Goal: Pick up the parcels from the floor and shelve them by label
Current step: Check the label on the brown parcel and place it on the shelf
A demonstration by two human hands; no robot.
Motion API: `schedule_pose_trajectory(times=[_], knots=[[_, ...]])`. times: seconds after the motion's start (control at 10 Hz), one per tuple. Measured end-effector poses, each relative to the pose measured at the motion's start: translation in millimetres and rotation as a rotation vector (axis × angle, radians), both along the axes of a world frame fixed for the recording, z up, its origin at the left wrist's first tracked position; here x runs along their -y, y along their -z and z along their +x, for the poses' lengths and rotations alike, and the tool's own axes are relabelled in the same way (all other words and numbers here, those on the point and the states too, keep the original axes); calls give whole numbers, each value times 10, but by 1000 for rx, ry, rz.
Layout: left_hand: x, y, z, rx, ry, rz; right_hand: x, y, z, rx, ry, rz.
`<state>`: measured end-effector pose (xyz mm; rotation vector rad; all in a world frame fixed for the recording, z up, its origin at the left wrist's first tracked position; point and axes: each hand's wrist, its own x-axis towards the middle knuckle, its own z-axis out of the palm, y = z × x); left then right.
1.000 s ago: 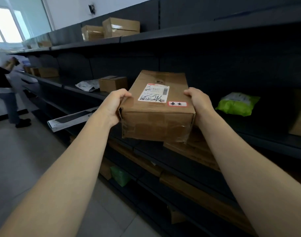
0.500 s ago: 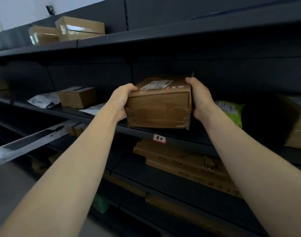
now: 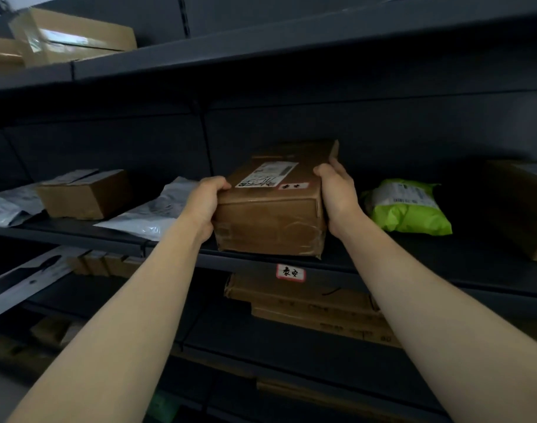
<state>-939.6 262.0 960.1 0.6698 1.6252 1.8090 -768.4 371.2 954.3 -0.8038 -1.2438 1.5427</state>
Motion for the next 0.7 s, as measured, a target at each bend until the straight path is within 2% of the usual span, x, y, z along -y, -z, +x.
schedule_pose_trajectory(times=[0.5, 0.6, 0.7], knots=[[-13, 75, 94, -100, -61, -47, -7, 170, 178, 1, -41, -120], [15, 80, 98, -80, -34, -5, 37, 146, 226, 1, -13, -84], [84, 16, 170, -143, -148, 75, 95, 25, 246, 31, 129, 50]])
